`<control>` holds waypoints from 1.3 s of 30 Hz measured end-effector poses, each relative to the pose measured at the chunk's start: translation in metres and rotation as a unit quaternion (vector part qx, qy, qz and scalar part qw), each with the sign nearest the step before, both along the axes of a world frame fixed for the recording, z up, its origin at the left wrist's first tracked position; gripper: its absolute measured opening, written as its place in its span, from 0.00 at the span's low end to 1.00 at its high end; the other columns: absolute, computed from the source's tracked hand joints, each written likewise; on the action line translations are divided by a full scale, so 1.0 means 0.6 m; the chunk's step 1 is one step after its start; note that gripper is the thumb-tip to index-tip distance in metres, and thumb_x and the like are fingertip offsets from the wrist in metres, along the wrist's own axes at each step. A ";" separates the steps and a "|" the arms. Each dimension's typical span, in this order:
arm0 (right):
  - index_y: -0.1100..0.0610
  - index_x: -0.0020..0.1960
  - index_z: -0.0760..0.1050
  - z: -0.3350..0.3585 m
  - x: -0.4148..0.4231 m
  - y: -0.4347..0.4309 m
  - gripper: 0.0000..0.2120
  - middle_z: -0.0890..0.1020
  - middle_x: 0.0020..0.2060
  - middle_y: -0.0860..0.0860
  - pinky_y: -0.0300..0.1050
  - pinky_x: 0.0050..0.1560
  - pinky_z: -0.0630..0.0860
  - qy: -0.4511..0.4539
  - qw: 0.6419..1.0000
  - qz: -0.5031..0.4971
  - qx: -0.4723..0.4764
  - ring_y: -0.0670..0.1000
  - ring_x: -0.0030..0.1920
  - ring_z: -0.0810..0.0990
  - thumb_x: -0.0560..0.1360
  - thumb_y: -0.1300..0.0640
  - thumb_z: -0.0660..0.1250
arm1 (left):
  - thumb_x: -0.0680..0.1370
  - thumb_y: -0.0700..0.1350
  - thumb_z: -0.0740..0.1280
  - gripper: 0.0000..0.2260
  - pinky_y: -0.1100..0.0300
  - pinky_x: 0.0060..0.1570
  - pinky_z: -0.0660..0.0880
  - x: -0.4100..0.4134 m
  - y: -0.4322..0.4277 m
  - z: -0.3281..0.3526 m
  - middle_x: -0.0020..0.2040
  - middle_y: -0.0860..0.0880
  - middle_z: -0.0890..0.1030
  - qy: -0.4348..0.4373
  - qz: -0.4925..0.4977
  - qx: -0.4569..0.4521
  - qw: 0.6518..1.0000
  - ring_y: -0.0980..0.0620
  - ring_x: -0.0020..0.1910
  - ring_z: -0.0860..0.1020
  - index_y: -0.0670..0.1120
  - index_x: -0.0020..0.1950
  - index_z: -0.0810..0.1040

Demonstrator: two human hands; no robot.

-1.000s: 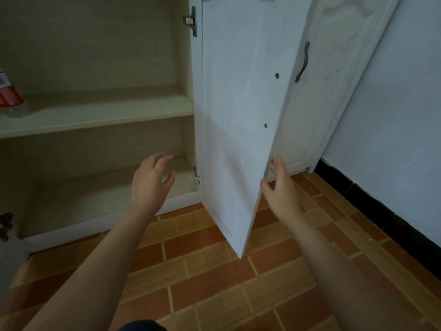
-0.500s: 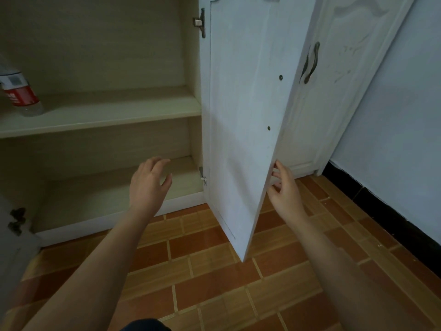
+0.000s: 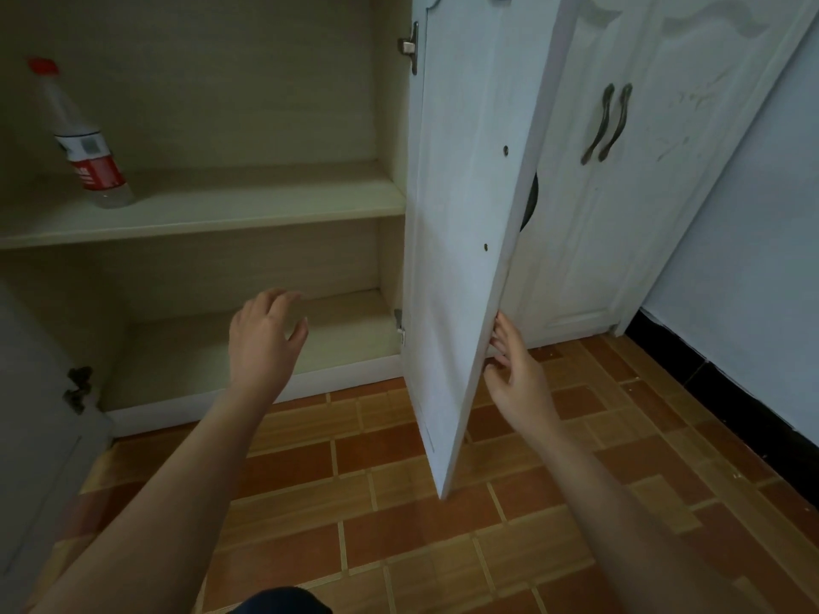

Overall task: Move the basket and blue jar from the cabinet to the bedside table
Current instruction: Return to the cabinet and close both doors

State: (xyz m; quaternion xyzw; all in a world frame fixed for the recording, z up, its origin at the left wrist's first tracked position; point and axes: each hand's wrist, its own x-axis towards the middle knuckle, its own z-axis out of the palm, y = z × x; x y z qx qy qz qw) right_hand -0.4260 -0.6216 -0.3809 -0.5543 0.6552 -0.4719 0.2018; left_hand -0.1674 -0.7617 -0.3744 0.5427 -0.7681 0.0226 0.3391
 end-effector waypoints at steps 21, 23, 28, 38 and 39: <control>0.34 0.68 0.36 0.003 0.122 -0.045 0.39 0.55 0.74 0.40 0.50 0.52 0.79 0.156 0.979 0.131 0.031 0.58 0.54 0.77 0.78 0.63 0.58 | 0.74 0.41 0.67 0.16 0.43 0.61 0.66 0.100 0.006 0.039 0.59 0.40 0.76 -0.007 0.058 -0.031 0.998 0.41 0.61 0.71 0.40 0.62 0.74; 0.37 0.69 0.34 0.006 0.137 -0.056 0.39 0.46 0.73 0.36 0.50 0.56 0.77 0.166 0.974 0.148 0.036 0.61 0.59 0.74 0.78 0.64 0.58 | 0.74 0.41 0.67 0.17 0.44 0.61 0.66 0.110 0.004 0.041 0.60 0.40 0.76 -0.005 0.061 -0.034 0.998 0.41 0.61 0.71 0.41 0.62 0.74; 0.37 0.68 0.29 0.004 0.175 -0.094 0.42 0.39 0.73 0.36 0.48 0.45 0.81 0.192 0.967 0.160 0.055 0.53 0.48 0.80 0.77 0.63 0.58 | 0.75 0.42 0.66 0.17 0.44 0.63 0.64 0.139 -0.005 0.040 0.61 0.41 0.75 0.009 0.076 -0.026 0.997 0.42 0.63 0.70 0.42 0.63 0.73; 0.41 0.71 0.31 -0.009 0.231 -0.171 0.41 0.36 0.73 0.38 0.41 0.44 0.79 0.245 0.949 0.199 0.018 0.46 0.59 0.73 0.76 0.65 0.57 | 0.76 0.43 0.66 0.16 0.45 0.63 0.65 0.187 -0.049 0.030 0.61 0.41 0.75 0.022 0.089 -0.030 0.995 0.42 0.62 0.71 0.42 0.63 0.73; 0.40 0.71 0.31 -0.010 0.236 -0.180 0.42 0.35 0.72 0.37 0.41 0.42 0.79 0.251 0.946 0.203 0.011 0.41 0.60 0.70 0.76 0.65 0.57 | 0.76 0.43 0.66 0.16 0.45 0.63 0.65 0.192 -0.055 0.030 0.61 0.41 0.75 0.023 0.091 -0.030 0.995 0.42 0.62 0.71 0.42 0.63 0.73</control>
